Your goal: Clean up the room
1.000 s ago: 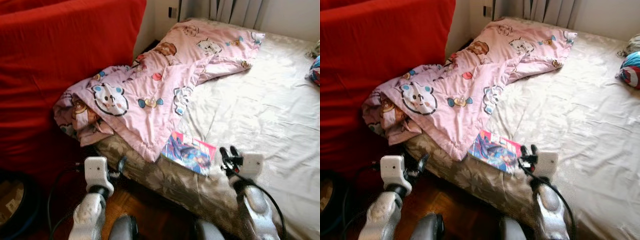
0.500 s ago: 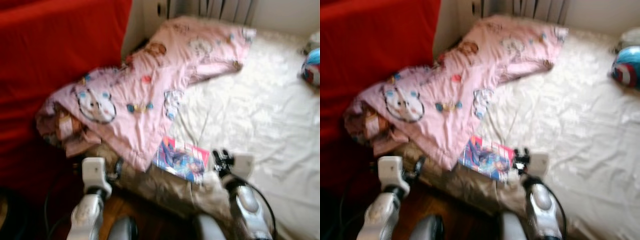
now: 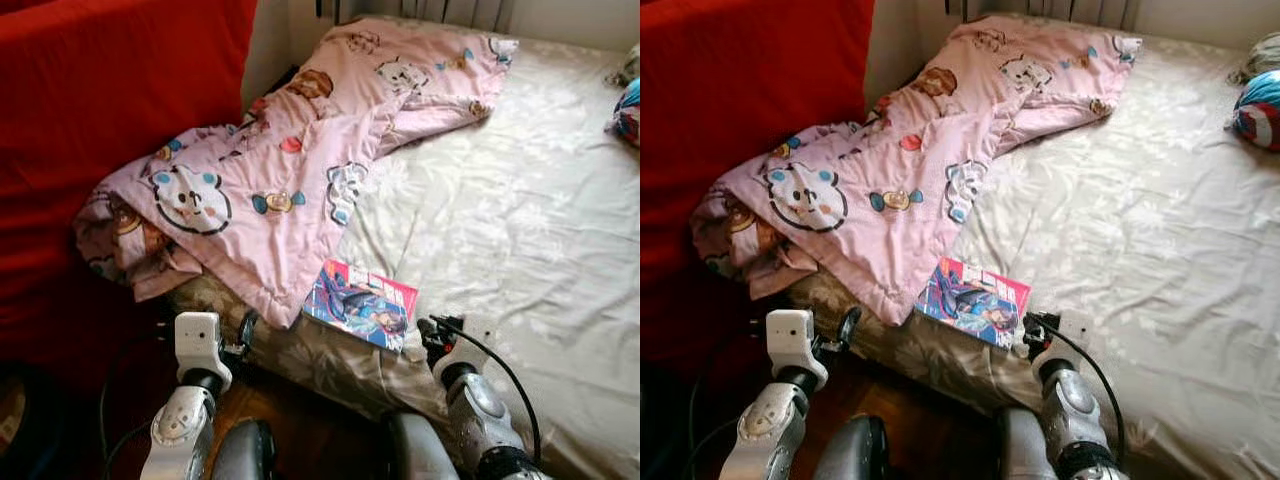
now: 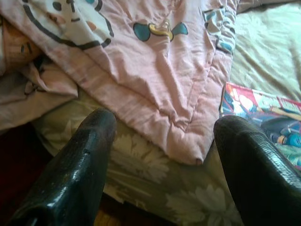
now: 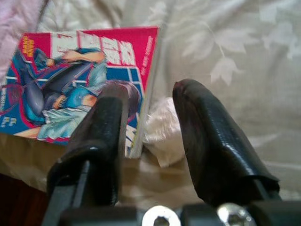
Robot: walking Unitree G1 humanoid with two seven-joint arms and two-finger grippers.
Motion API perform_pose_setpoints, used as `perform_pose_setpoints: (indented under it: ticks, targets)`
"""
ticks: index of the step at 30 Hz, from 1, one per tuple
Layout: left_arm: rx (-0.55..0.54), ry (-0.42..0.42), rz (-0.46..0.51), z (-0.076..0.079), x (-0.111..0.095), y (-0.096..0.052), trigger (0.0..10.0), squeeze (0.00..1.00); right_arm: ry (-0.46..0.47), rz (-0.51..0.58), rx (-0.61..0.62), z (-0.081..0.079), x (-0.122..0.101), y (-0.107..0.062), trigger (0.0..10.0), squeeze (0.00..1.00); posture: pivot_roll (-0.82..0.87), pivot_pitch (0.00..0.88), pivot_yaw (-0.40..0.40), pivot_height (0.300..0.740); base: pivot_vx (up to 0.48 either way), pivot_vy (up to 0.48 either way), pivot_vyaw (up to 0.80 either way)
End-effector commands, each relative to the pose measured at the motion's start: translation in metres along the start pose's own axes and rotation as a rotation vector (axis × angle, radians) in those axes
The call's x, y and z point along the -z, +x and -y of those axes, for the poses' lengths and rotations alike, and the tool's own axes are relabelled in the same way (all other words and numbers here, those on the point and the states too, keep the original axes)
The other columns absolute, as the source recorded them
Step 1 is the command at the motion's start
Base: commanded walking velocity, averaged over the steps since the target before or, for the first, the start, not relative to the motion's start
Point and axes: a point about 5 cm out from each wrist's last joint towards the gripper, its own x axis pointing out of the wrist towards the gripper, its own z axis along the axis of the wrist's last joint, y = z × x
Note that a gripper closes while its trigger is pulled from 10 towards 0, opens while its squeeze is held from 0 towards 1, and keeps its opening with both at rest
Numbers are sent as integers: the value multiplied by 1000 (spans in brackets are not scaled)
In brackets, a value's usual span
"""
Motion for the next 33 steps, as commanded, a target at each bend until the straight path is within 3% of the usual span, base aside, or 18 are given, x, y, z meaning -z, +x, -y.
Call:
perform_pose_setpoints:
  ticks: [1,9,10,11,21,33]
  targets:
    - [1,17,-16,-3,1,-4,10000,0,21,-24,23,2,3,0,10000,1000,-38,249,38,621,0,0,0]
    - [25,38,-34,-7,-4,-12,10000,0,30,-25,74,4,-11,8,10000,1000,-5,302,64,621,0,0,0]
    - [23,37,-39,-7,-4,-14,10000,0,19,-27,67,1,-14,10,10000,647,4,312,69,621,0,0,0]
    - [22,37,-39,-8,-5,-16,10000,0,11,-30,66,1,-14,10,10000,0,14,319,73,621,0,0,0]
    - [18,45,-78,-11,-9,-40,10000,0,32,-23,96,0,-18,12,10000,0,71,393,101,621,0,0,0]
    - [23,52,-100,-7,-11,-43,10000,0,109,136,119,3,-37,13,10000,0,65,393,102,621,0,0,0]
